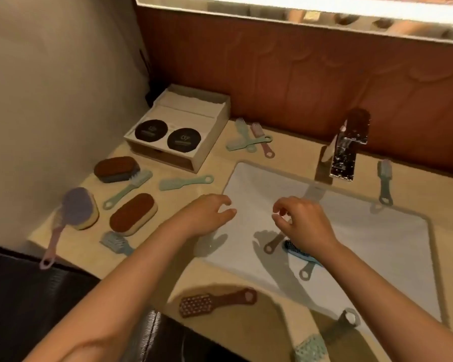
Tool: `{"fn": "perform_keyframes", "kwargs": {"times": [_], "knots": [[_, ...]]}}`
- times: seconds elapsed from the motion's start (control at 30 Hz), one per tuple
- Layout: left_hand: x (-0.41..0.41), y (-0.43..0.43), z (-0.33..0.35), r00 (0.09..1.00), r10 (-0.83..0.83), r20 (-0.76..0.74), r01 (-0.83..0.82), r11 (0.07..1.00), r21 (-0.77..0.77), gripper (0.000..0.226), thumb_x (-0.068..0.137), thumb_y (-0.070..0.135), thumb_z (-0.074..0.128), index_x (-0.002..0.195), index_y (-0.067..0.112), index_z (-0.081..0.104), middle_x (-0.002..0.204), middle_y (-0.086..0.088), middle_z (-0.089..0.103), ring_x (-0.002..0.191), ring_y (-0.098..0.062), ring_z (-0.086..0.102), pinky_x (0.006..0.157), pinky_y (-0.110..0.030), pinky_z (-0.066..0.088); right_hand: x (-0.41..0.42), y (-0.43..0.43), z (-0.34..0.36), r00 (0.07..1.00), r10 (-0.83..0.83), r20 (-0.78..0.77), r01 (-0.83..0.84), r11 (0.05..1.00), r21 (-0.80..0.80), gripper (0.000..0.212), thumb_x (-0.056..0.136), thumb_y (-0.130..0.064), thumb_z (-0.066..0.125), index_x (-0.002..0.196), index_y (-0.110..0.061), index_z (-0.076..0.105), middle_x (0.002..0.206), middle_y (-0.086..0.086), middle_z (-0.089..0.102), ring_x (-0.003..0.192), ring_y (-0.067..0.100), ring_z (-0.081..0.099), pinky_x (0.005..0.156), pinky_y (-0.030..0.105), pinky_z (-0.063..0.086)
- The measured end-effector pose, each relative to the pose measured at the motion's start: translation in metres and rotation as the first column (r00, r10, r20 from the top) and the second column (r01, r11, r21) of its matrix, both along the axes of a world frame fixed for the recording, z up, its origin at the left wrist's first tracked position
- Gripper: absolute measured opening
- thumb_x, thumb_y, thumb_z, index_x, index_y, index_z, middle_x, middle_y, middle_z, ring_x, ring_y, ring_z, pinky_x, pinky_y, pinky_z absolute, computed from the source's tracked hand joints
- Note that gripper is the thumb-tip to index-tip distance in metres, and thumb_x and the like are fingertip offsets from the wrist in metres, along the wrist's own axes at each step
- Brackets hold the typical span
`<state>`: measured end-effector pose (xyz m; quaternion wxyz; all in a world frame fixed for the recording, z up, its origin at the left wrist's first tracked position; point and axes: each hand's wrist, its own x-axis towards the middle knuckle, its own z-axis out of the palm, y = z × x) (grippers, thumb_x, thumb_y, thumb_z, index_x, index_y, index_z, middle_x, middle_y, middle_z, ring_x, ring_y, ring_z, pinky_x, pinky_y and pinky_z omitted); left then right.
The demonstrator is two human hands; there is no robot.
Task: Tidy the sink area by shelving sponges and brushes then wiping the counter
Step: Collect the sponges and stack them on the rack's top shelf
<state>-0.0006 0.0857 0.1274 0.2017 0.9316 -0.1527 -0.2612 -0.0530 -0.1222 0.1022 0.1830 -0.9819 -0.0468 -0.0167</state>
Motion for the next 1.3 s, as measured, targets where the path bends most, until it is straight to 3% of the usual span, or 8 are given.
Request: {"fn": "perform_keyframes", "kwargs": {"times": [0.3,0.47,0.63,0.8,0.9,1.0,1.17,1.3], "knots": [[0.005,0.119,-0.053,0.908,0.348,0.233,-0.397,0.891,0.218,0.085,0.086,0.047,0.053,0.149,0.020,0.003,0.159,-0.003,0.001,0.146,-0.026,0.001,0.116,-0.045,0.009,0.022,0.078,-0.037,0.980,0.110,-0.168,-0.117,0.993,-0.030,0.021,0.091,-0.030,0.047,0.105,-0.020,0.060,0.102,-0.001,0.064,0.096,0.022,0.058,0.081,0.034,0.038],[0.009,0.156,-0.067,0.858,0.443,0.258,-0.497,0.842,0.208,0.096,0.080,0.050,0.061,0.149,0.015,0.004,0.156,-0.007,0.017,0.142,-0.028,0.016,0.113,-0.047,0.016,0.027,0.102,-0.044,0.964,0.156,-0.216,-0.167,0.985,-0.036,0.024,0.092,-0.028,0.043,0.107,-0.019,0.060,0.105,0.001,0.065,0.096,0.024,0.059,0.081,0.034,0.038],[0.015,0.168,-0.071,0.861,0.411,0.299,-0.479,0.853,0.208,0.075,0.076,0.044,0.068,0.135,0.013,0.036,0.129,-0.013,0.050,0.119,-0.034,0.044,0.093,-0.043,0.039,0.031,0.112,-0.045,0.948,0.173,-0.266,-0.179,0.984,0.000,0.022,0.092,-0.027,0.044,0.106,-0.019,0.060,0.104,0.001,0.063,0.092,0.022,0.059,0.073,0.032,0.037],[0.021,0.155,-0.056,0.839,0.497,0.221,-0.502,0.864,-0.034,0.069,0.073,0.045,0.070,0.131,0.018,0.042,0.124,-0.009,0.051,0.114,-0.029,0.047,0.092,-0.044,0.046,0.041,0.128,-0.033,0.919,0.164,-0.358,-0.055,0.954,0.295,0.019,0.092,-0.026,0.048,0.102,-0.017,0.062,0.095,-0.002,0.062,0.088,0.018,0.059,0.072,0.029,0.042],[0.020,0.132,-0.041,0.867,0.468,0.170,-0.448,0.882,-0.143,0.070,0.073,0.048,0.069,0.132,0.024,0.040,0.126,-0.002,0.048,0.117,-0.023,0.045,0.098,-0.039,0.043,0.048,0.146,-0.019,0.895,0.200,-0.399,0.012,0.883,0.468,0.039,0.094,-0.034,0.047,0.129,-0.018,0.050,0.115,0.001,0.060,0.107,0.018,0.056,0.087,0.028,0.042],[0.021,0.105,-0.029,0.886,0.415,0.206,-0.380,0.905,-0.191,0.071,0.074,0.049,0.069,0.133,0.026,0.037,0.129,-0.001,0.045,0.120,-0.021,0.041,0.098,-0.036,0.039,0.055,0.162,-0.005,0.871,0.163,-0.463,0.240,0.682,0.691,0.048,0.094,-0.043,0.044,0.137,-0.022,0.037,0.111,-0.004,0.059,0.107,0.016,0.057,0.093,0.034,0.047],[0.027,0.093,-0.014,0.913,0.334,0.232,-0.264,0.921,-0.285,0.070,0.075,0.044,0.070,0.133,0.028,0.034,0.128,0.003,0.040,0.117,-0.015,0.040,0.096,-0.035,0.042,0.075,0.166,0.004,0.864,0.000,-0.503,0.452,0.438,0.777,0.045,0.093,-0.034,0.051,0.133,-0.023,0.035,0.104,0.009,0.060,0.090,0.019,0.063,0.085,0.039,0.055],[0.042,0.113,-0.013,0.935,0.287,0.207,-0.220,0.930,-0.295,0.040,0.093,0.040,0.048,0.130,0.028,0.042,0.131,0.007,0.043,0.118,-0.011,0.044,0.101,-0.036,0.041,0.084,0.153,0.002,0.827,-0.007,-0.563,0.554,0.189,0.811,0.036,0.096,-0.025,0.048,0.131,-0.026,0.043,0.102,0.001,0.062,0.094,0.017,0.061,0.067,0.028,0.052]]}}
